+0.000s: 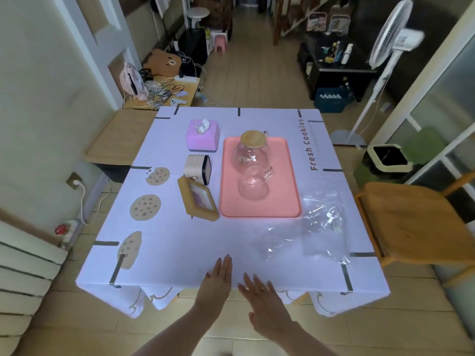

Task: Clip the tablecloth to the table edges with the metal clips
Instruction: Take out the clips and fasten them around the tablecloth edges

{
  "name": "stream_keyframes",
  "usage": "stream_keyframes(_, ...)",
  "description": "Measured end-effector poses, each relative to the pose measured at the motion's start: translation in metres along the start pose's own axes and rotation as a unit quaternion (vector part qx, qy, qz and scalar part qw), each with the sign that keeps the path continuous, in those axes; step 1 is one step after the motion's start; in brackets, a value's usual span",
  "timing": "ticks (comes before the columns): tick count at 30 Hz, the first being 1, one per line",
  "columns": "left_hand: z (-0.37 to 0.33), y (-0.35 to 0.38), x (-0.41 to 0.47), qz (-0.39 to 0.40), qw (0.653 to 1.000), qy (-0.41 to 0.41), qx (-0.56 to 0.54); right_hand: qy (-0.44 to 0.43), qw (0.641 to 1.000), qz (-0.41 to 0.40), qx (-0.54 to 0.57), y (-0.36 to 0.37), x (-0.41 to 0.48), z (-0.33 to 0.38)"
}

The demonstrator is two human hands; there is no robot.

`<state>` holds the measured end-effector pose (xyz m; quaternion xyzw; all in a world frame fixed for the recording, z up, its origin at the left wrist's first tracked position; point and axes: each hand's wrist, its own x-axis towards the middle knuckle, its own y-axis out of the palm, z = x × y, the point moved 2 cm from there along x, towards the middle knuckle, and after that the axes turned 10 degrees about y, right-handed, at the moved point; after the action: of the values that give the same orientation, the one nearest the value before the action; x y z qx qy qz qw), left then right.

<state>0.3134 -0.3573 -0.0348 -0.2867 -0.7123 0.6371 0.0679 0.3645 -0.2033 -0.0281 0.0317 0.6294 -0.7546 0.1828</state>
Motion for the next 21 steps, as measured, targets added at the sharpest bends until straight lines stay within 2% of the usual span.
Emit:
stream_keyframes(4, -0.001, 0.0, 0.002, -0.007, 1.0, 0.008, -0.003, 0.01, 1.0, 0.017, -0.014, -0.006, 0.001, 0.001)
stream_keyframes(10, 0.004, -0.017, -0.005, -0.031, 0.994, 0.058, 0.082, 0.033, 0.996, 0.018, -0.076, -0.005, -0.005, -0.007)
stream_keyframes(13, 0.024, -0.014, -0.022, -0.014, 0.999, 0.003, 0.049, 0.113, 0.992, 0.025, -0.05, 0.005, -0.006, -0.016)
stream_keyframes(16, 0.04, 0.003, -0.037, 0.034, 0.999, -0.034, 0.004, 0.122, 0.992, 0.024, -0.016, -0.009, -0.009, -0.01)
stream_keyframes(18, 0.043, 0.005, -0.04, 0.024, 0.999, -0.03, 0.008, 0.097, 0.995, 0.012, 0.002, -0.009, -0.008, -0.008)
stream_keyframes(19, 0.039, -0.002, -0.041, 0.01, 1.0, -0.016, 0.019, 0.1, 0.994, 0.032, 0.018, -0.009, -0.009, -0.008)
stream_keyframes(21, 0.034, -0.014, -0.041, 0.028, 1.0, -0.012, -0.003, 0.1, 0.994, 0.037, 0.016, -0.013, -0.008, -0.006)
